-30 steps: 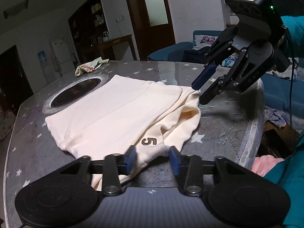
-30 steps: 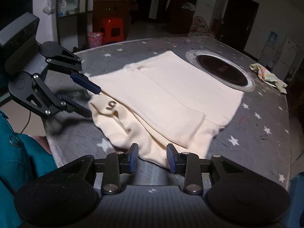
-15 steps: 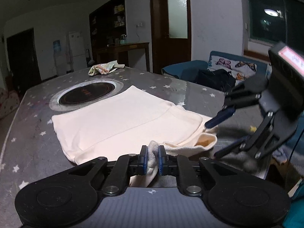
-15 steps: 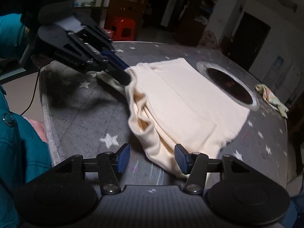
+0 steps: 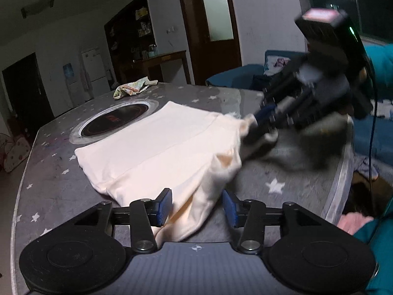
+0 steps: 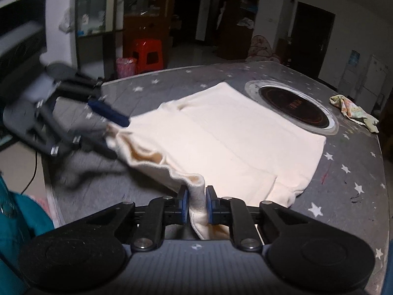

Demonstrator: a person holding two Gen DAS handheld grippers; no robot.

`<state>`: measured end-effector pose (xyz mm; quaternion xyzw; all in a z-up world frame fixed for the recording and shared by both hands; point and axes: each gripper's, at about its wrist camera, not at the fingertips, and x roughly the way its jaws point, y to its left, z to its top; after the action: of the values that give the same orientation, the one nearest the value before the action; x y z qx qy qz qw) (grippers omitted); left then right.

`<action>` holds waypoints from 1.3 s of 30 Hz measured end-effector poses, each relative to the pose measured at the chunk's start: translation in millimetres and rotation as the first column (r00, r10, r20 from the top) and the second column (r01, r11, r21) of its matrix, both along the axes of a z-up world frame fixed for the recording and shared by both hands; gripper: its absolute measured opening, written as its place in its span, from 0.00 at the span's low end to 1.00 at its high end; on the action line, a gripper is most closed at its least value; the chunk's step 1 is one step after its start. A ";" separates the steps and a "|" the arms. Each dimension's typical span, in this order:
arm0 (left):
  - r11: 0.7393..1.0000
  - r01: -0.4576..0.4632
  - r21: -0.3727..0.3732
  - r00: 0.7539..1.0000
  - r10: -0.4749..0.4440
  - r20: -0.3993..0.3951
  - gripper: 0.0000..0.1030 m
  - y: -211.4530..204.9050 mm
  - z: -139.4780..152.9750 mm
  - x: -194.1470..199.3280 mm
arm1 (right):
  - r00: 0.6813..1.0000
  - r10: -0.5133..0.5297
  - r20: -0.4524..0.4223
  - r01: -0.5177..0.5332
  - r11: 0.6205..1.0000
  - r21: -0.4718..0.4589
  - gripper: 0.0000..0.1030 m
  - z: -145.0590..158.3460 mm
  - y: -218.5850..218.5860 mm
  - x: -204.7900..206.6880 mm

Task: Fold clothes
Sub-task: 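Grasp the shirt hem with the left gripper while the right gripper pinches the printed sleeve, then lift the hem with both grippers and fold it up over the shirt body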

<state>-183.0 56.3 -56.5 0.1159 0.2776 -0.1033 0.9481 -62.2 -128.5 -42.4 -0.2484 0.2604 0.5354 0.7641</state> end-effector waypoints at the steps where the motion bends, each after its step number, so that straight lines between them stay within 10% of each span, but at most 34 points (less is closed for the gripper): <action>1: 1.000 0.000 0.005 1.000 0.000 -0.004 0.48 0.5 -1.3 0.2 | 1.000 -0.005 -0.007 0.005 1.000 0.006 0.12 2.0 0.3 2.4; 8: 0.997 0.007 0.072 1.000 -0.007 -0.009 0.47 0.6 -8.9 9.0 | 0.999 -0.036 -0.019 0.037 0.999 0.027 0.12 9.8 5.3 13.0; 15: 0.998 -0.024 0.062 1.000 0.024 0.002 0.07 11.7 -6.0 9.5 | 0.998 -0.060 -0.028 0.062 0.997 0.054 0.05 8.1 2.1 10.1; 39: 0.997 -0.052 -0.062 0.998 0.054 0.031 0.05 7.2 54.5 -75.5 | 0.995 0.095 -0.039 -0.091 0.991 0.098 0.03 80.1 -54.0 -78.6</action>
<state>-258.5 63.5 -2.0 0.0812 0.2618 -0.0844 0.9580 -140.8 -182.5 37.8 -0.2114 0.2391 0.5877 0.7435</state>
